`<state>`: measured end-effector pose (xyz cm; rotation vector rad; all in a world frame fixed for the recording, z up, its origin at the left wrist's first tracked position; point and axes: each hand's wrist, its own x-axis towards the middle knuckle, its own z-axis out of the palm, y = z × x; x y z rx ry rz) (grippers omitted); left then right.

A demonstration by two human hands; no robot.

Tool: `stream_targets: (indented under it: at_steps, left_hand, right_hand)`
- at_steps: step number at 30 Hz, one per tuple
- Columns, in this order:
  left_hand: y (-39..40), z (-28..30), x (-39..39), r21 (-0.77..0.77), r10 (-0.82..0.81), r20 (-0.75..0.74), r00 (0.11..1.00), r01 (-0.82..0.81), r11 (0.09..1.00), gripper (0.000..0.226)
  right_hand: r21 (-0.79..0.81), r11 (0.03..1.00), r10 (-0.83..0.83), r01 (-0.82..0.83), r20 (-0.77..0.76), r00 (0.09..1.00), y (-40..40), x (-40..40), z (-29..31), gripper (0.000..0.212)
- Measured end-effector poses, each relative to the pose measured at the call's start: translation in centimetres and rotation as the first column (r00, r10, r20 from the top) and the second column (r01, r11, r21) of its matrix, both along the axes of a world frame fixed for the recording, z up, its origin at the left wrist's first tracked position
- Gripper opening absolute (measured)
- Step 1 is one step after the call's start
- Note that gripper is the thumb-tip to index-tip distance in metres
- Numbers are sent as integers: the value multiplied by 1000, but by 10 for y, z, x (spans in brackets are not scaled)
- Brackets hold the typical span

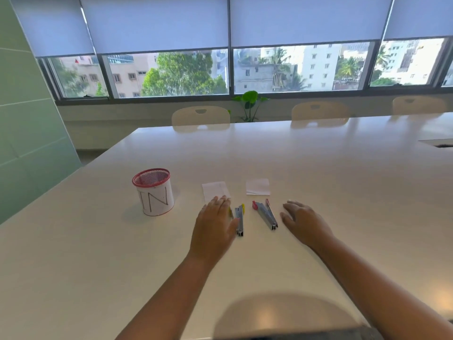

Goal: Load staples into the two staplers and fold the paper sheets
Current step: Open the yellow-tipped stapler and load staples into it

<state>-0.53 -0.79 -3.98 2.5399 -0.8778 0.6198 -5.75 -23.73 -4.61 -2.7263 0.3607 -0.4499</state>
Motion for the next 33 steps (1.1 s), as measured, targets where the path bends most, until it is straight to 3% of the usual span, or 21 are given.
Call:
stream_targets:
  at_steps: [5, 10, 16, 21, 26, 33]
  left_hand:
    - [-4, 0, 2, -1, -84, -74, 994, 85, 996, 66]
    - [-7, -5, 4, -73, -64, -94, 994, 58, 996, 69]
    - [-23, 2, 7, -278, 33, -176, 984, -82, 957, 37]
    - [-29, 9, 9, -373, 70, -180, 981, -134, 918, 20]
    - [-29, 7, 16, -446, 45, -203, 978, -133, 885, 15]
    - [-25, 6, 17, -450, -21, -182, 983, -65, 891, 17]
  right_hand:
    - [1, 1000, 10, -10, 1, 1000, 0, 0, -1, 42]
    - [-3, 1000, 24, -24, 44, 999, 0, 1, 0, 43]
    - [-37, 985, 173, -169, 244, 954, 22, 25, 19, 31]
    - [-167, 926, 352, -339, 53, 935, 44, 51, 32, 34]
    - [-276, 888, 336, -368, -158, 929, 49, 63, 30, 40]
    - [-396, 830, 397, -393, -75, 915, 40, 69, 29, 21]
